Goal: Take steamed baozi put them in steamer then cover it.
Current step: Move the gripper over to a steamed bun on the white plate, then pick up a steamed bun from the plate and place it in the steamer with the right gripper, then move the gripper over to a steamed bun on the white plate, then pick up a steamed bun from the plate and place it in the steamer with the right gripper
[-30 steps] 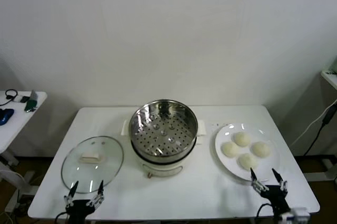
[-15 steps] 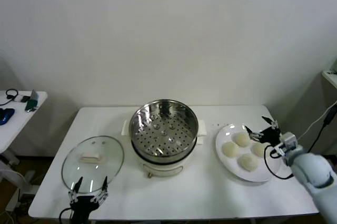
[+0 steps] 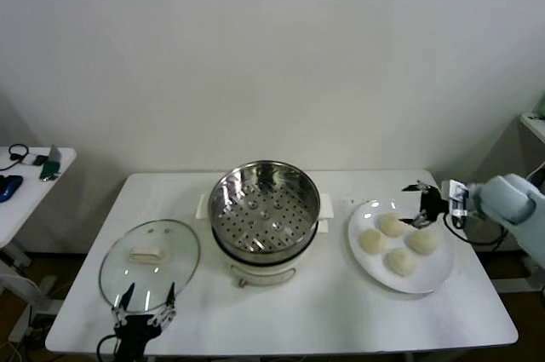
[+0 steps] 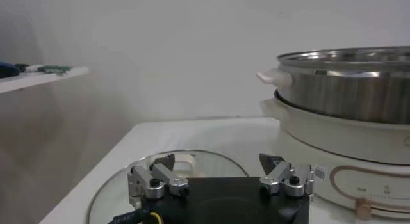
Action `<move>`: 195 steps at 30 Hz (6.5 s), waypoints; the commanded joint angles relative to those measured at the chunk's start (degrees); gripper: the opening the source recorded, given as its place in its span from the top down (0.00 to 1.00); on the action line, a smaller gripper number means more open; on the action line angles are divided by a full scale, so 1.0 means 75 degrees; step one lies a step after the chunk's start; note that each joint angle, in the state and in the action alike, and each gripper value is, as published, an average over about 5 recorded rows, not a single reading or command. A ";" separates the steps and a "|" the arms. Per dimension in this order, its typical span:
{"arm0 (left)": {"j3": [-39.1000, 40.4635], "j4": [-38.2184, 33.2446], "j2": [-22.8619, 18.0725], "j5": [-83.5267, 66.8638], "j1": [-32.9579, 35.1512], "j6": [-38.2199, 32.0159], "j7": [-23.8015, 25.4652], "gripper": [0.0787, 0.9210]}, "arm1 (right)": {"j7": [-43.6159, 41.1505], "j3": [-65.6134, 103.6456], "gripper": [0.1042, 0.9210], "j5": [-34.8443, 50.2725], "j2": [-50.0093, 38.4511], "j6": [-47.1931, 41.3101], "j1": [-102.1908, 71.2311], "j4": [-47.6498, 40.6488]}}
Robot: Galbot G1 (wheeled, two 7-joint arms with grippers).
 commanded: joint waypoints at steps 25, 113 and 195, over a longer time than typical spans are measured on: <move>-0.0044 0.0259 -0.0125 0.0094 -0.0022 -0.0072 -0.0009 0.12 | -0.0925 -0.2137 0.12 -0.0762 0.3513 0.0657 0.0910 -0.4638; 0.0119 0.0199 -0.0059 0.0247 -0.0177 -0.0207 -0.0112 0.12 | -0.1153 -0.6464 0.12 0.2090 0.6203 0.4895 0.6682 -0.1444; 0.0065 0.0422 0.0031 0.0198 -0.0266 -0.0223 -0.0150 0.12 | -0.0293 -0.7509 0.35 0.3323 0.2911 -0.0888 0.5953 -0.0331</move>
